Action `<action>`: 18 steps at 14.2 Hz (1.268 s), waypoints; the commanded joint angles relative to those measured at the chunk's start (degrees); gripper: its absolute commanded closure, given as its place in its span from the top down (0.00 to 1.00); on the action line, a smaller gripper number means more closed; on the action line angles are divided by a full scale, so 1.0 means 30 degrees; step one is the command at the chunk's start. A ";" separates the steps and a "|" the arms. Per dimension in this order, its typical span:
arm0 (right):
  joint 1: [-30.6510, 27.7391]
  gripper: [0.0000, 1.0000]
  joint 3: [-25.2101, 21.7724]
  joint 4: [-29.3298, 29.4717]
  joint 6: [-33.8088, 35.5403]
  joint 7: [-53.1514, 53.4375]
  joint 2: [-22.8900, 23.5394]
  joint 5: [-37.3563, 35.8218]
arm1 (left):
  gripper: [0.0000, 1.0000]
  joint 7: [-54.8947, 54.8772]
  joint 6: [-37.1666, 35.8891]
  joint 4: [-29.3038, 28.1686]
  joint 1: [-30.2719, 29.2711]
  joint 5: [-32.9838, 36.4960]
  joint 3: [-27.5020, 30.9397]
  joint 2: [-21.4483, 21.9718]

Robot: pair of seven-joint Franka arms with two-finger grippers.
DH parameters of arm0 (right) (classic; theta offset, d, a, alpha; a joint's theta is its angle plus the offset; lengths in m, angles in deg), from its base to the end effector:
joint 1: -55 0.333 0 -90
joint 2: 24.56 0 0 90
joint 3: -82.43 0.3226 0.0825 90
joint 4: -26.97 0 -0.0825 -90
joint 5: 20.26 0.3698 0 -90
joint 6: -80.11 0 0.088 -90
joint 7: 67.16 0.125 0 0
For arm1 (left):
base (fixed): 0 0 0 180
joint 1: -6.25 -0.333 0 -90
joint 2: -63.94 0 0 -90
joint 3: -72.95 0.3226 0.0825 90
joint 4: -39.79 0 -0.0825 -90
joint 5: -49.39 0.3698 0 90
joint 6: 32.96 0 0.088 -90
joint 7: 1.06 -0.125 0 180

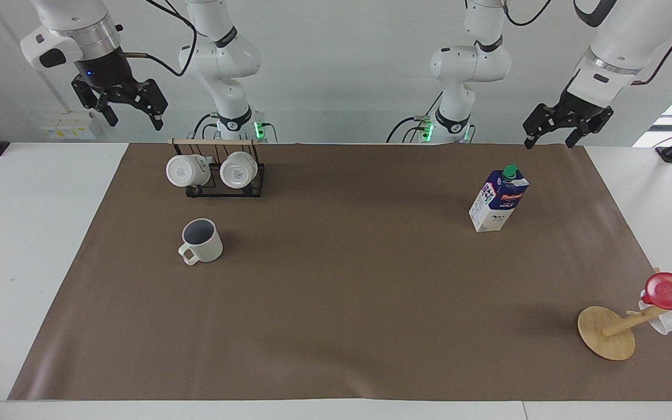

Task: Place cup and milk on table

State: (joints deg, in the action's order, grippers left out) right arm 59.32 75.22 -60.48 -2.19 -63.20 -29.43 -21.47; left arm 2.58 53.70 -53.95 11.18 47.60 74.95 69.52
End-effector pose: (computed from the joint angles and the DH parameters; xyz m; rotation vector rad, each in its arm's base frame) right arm 0.4975 -0.0313 0.6652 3.1254 -0.1906 -0.0086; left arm 0.5016 -0.0288 0.6292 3.1082 0.0167 -0.0438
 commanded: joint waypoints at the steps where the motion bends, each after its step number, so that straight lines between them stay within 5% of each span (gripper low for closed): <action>1: -0.0034 1.00 0.0028 -0.0292 -0.0252 -0.0148 -0.0194 -0.0212 | 1.00 0.0193 -0.0469 0.0310 0.0054 0.0159 0.0039 0.0042; 18: -0.0122 1.00 0.0028 -0.0761 -0.0370 -0.0089 -0.0486 -0.0212 | 1.00 0.0193 -0.0469 0.0310 0.0025 0.0159 0.0068 0.0042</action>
State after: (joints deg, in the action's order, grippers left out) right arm 59.25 75.18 -60.93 -2.19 -63.20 -29.44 -21.56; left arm 2.59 53.70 -53.95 11.18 47.60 74.99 69.54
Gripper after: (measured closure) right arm 0.000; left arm 0.000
